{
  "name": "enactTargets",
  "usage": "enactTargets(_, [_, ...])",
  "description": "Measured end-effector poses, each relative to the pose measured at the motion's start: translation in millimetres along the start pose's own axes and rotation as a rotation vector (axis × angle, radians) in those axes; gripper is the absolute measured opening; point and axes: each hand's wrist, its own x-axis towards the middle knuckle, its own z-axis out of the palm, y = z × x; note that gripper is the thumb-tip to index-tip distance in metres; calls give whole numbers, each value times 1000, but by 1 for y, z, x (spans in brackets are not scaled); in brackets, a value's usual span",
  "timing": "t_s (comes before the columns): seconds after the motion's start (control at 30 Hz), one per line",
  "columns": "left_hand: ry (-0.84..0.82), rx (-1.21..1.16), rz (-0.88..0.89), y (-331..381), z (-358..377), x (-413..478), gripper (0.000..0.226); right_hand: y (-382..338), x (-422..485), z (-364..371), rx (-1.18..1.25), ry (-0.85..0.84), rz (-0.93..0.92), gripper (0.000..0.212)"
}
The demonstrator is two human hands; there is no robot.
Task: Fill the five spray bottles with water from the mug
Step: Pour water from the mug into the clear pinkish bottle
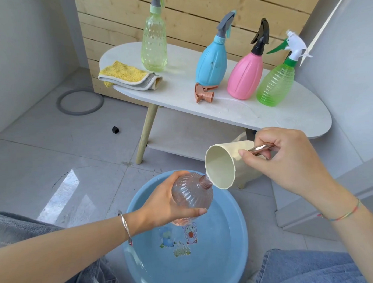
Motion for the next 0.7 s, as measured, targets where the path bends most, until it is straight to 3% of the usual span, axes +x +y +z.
enactTargets(0.7, [18, -6, -36, 2, 1, -2, 86, 5, 0, 8, -163, 85, -288, 37])
